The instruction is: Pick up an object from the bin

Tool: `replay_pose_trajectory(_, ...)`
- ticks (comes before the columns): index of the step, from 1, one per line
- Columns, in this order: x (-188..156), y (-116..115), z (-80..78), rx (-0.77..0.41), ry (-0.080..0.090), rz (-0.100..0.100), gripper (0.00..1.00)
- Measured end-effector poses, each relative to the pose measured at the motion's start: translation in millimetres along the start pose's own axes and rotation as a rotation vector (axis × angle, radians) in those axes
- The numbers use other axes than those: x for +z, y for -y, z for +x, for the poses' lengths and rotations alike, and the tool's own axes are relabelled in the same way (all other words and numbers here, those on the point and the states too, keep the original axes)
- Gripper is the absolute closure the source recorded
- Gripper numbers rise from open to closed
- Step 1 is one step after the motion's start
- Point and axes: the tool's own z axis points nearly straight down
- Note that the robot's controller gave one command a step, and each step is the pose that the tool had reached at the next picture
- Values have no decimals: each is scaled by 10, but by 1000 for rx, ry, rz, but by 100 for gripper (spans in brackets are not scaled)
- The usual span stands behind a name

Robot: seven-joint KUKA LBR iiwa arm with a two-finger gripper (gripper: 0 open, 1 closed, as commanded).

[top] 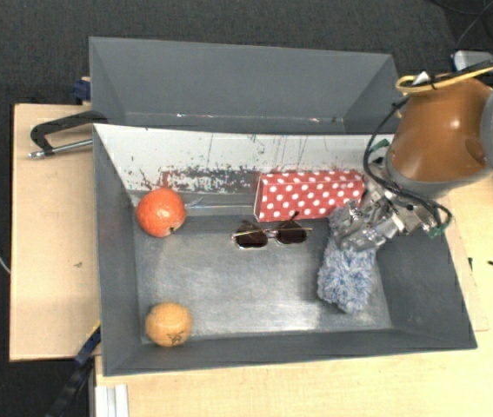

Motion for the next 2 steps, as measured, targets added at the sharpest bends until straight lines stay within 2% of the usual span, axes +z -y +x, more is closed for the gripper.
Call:
replay_pose_trajectory(1, -297, 24, -114, 12, 1, 1, 100)
replay_pose_trajectory(2, -384, 27, -133, 14, 1, 0, 100)
